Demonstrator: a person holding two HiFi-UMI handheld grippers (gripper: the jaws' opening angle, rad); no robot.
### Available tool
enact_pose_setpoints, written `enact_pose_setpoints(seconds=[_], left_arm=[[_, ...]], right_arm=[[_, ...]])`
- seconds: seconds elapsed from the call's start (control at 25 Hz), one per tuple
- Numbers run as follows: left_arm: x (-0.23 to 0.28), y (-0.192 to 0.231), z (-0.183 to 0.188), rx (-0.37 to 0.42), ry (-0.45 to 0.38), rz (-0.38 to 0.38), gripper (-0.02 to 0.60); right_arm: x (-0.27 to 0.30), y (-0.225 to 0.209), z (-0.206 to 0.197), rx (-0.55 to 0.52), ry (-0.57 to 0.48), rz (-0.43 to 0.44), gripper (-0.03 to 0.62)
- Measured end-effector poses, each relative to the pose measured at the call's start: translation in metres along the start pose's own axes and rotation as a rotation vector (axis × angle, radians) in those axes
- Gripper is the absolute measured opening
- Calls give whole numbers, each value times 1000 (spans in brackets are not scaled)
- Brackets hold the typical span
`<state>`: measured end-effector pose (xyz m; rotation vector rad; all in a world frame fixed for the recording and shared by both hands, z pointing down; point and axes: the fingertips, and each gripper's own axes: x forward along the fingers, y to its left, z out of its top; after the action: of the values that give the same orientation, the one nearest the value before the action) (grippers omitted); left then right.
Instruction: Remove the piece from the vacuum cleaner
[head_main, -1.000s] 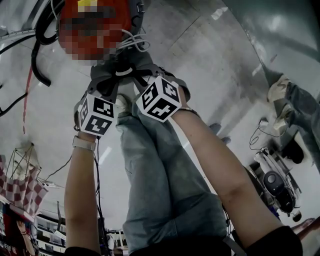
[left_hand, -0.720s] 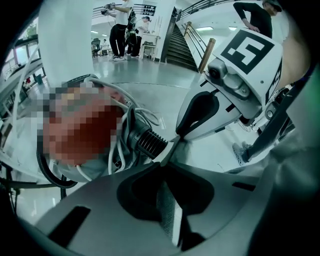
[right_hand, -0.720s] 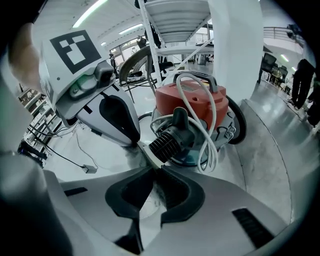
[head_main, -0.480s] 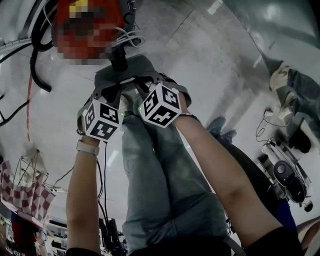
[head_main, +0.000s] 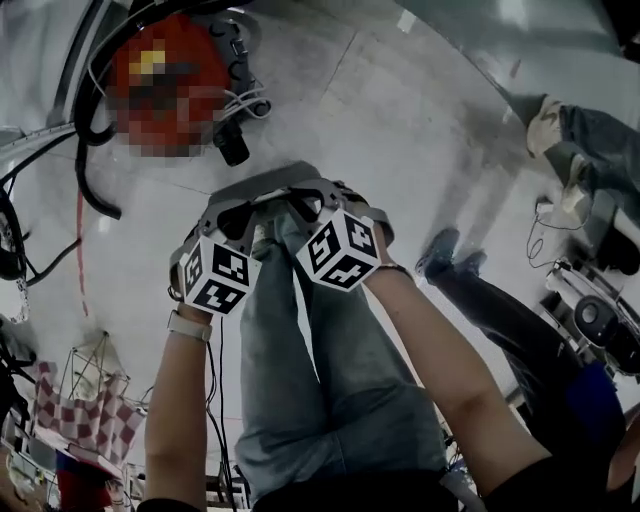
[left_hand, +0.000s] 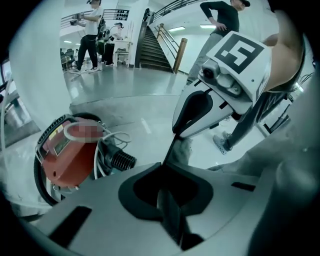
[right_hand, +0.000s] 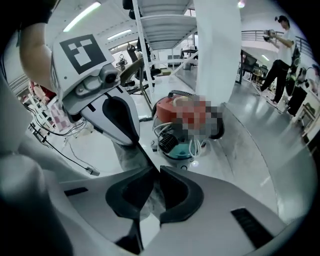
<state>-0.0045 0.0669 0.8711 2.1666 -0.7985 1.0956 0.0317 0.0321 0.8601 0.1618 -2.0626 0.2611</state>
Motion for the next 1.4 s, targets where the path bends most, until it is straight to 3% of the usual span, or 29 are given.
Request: enact_pose_setpoints(seconds=[0.32,0.84,1.4], left_arm=[[-54,-22,57,101,-44,-9,37],[-177,-42,178,193,-130,0,37],[-315,-76,281,254,-242,63,37]], right_arm=[[-82,-3,21,57,-25,-107,63],[-243,-24,101,78,-60,-230,63],[-407,-14,182,15,-118,-359,60]])
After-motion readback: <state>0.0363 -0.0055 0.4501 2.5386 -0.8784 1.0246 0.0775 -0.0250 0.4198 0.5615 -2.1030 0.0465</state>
